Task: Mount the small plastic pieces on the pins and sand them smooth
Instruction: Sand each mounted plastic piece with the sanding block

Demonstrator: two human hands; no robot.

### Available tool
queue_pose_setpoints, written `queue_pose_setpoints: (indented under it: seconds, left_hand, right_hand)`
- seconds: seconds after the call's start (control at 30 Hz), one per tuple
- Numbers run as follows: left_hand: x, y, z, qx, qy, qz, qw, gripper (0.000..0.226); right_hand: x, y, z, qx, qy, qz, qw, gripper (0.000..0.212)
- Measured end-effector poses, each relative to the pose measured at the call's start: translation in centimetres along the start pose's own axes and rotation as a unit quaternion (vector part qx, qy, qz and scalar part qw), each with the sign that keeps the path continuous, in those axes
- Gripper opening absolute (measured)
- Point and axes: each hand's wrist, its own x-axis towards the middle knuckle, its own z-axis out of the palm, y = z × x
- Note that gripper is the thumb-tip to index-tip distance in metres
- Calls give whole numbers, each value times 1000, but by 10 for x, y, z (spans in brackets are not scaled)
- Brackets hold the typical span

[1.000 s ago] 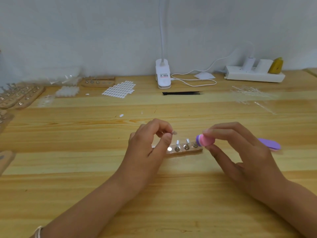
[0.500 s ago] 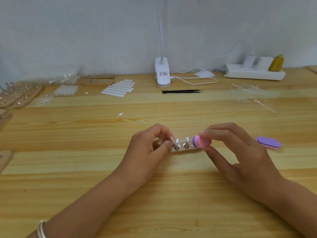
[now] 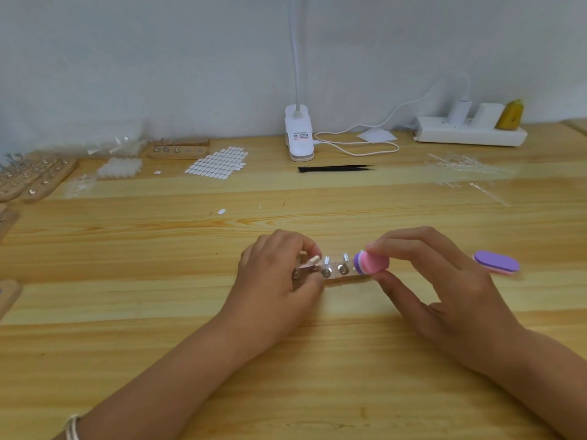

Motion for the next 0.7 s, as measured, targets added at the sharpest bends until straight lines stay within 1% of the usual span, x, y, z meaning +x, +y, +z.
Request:
queue_pose_setpoints:
  seconds: [0.1, 0.17, 0.27, 0.37, 0.4, 0.47, 0.5, 0.53, 0.6, 0.63, 0.7]
  left_hand:
    - [4, 1, 1, -10, 29, 31, 999, 14]
    - [6, 1, 1, 10, 47, 55, 997, 9]
    - [6, 3, 2, 87, 68, 120, 987, 4]
    - [4, 6, 1, 148, 101, 197, 964, 17]
    - [2, 7, 0, 145, 124, 218, 957, 16]
    - [-2, 12, -4, 96, 170, 234, 952, 6]
    - [-5, 16, -5, 53, 181, 224, 956, 3]
    - [-9, 21, -8, 0, 180, 195, 964, 8]
    - [-15, 31, -15, -110, 148, 109, 977, 20]
    - [-18, 36, -18, -151, 133, 78, 976, 23]
    - [-20, 39, -20, -208, 122, 48, 969, 23]
  right_hand:
    - [1, -1, 2, 0, -4, -1, 1000, 22]
    - [1, -2, 2, 2, -6, -3, 1000, 21]
    - [2, -3, 2, 2, -6, -4, 1000, 20]
    - [2, -3, 2, -4, -2, -1, 1000, 21]
    - [2, -3, 1, -4, 2, 2, 1000, 21]
    - [3, -2, -1, 2, 12, 15, 1000, 20]
    - [3, -2, -2, 8, 19, 24, 1000, 20]
    - [3, -2, -3, 14, 25, 34, 999, 19]
    - [4, -2, -4, 25, 30, 52, 998, 18]
    - [4, -2, -4, 30, 30, 60, 997, 18]
    - [5, -4, -5, 45, 31, 75, 996, 18]
